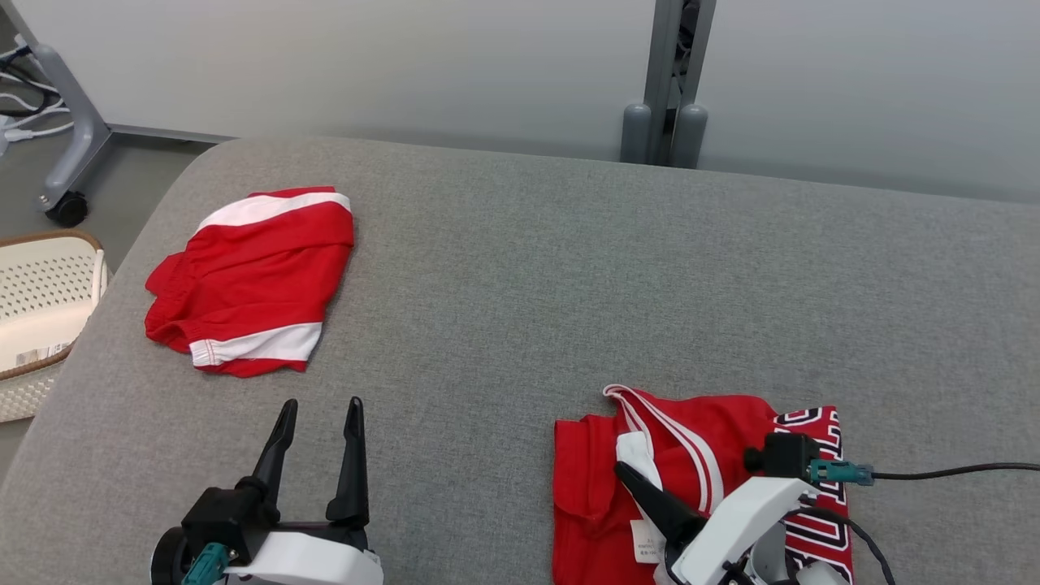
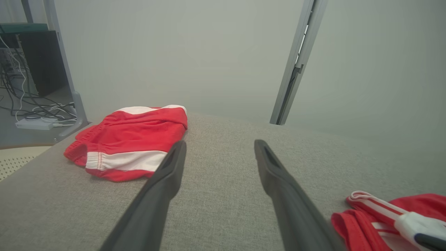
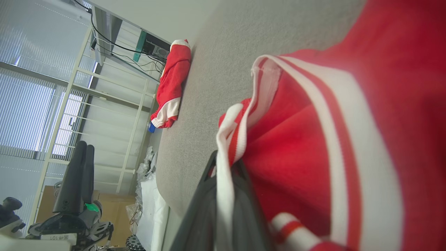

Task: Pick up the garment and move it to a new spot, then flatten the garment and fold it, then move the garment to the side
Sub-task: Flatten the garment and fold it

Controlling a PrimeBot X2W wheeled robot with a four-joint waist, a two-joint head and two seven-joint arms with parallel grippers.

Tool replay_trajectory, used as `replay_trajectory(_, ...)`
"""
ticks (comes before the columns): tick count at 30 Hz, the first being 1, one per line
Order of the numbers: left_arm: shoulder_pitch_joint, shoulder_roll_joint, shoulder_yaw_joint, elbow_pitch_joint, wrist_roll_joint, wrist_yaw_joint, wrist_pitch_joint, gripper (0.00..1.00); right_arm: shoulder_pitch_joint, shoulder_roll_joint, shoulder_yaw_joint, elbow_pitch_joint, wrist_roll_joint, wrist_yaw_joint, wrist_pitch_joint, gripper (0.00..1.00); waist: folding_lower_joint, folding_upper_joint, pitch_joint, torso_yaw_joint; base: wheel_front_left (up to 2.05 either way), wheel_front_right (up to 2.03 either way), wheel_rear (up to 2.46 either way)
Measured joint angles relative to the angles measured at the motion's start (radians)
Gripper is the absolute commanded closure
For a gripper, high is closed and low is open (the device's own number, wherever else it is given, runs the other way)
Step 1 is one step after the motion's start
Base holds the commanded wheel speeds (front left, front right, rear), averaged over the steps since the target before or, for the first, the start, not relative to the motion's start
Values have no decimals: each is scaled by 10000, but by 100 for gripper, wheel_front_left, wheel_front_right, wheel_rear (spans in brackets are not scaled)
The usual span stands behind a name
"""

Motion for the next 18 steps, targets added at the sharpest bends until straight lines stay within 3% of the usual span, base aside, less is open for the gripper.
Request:
replay_trajectory(4, -130, -4, -67, 29, -42, 0, -2, 0, -331, -6, 161, 617, -10, 0, -81, 100, 0, 0, 144, 200, 0, 0, 0)
replay_trajectory(5, -150, -4, -71, 31, -59, 0, -2, 0, -405, 2, 209, 782, -58, 0, -127, 65, -1, 0, 170, 232, 0, 0, 0)
replay_trajectory(6, -151, -4, -81, 44, -79, 0, 0, 0, -474, 2, 251, 920, -82, 0, -157, 0, -1, 0, 191, 256, 0, 0, 0)
replay_trajectory(18, -176, -6, -31, 128, -115, 44, 0, 0, -916, 6, 825, 1569, 0, 0, -150, 0, 0, 0, 68, 41, 0, 0, 0)
